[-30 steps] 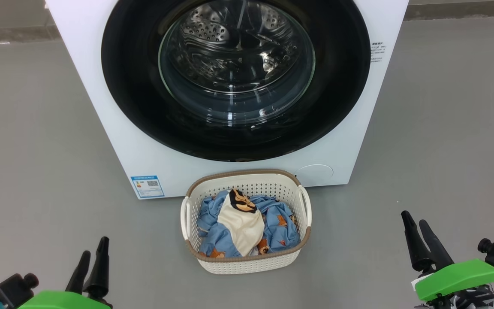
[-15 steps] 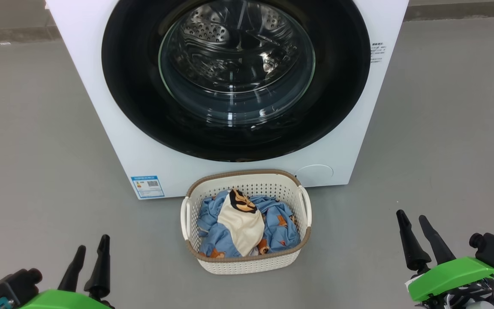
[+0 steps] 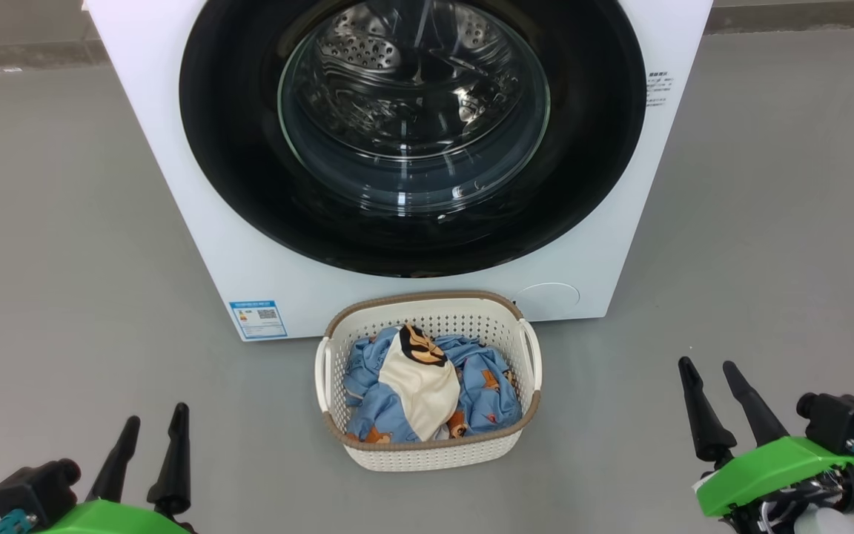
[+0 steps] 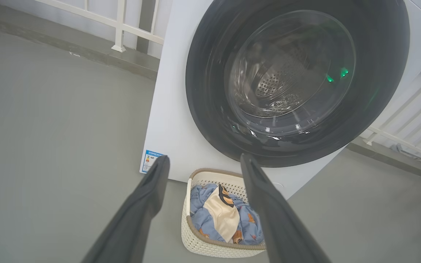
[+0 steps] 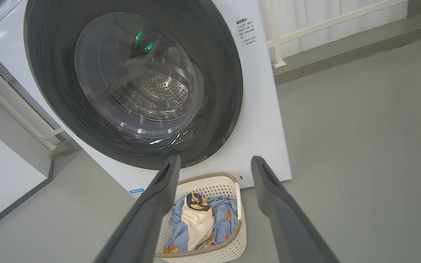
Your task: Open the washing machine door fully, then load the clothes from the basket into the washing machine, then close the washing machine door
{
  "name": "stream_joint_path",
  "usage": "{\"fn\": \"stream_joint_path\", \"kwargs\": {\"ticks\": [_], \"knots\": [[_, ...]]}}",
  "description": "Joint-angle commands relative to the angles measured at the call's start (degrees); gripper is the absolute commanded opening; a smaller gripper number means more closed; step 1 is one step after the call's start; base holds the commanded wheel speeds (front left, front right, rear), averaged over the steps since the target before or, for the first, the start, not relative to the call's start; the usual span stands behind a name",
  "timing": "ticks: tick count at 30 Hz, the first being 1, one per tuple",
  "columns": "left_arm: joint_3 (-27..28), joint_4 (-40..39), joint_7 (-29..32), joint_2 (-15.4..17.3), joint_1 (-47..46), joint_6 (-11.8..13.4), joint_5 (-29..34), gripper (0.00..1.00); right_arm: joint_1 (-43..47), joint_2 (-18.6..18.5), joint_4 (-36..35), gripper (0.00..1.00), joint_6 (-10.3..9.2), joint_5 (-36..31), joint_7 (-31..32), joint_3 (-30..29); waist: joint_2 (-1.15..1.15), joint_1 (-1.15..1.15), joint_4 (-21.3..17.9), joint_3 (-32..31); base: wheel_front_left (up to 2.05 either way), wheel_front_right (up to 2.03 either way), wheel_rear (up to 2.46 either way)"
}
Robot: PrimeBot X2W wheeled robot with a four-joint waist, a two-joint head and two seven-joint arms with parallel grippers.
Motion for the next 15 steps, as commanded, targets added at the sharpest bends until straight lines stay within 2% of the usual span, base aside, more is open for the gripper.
{"fn": "stream_joint_path", "kwargs": {"ticks": [1, 15], "knots": [[1.2, -1.1, -0.9, 2.0, -3.2, -0.1, 2.0, 1.00, -3.0, -1.0, -1.1, 1.00, 0.08, -2.6, -0.9, 1.4, 0.00, 0.00, 0.1, 0.0, 0.00, 0.00, 0.00], [0.9, -1.3, -3.1, 2.7, -3.5, -0.1, 10.1, 1.00, -4.5, -1.9, 0.1, 1.00, 0.09, -11.2, -3.1, 2.7, 0.00, 0.00, 0.3, -0.2, 0.00, 0.00, 0.00]]}}
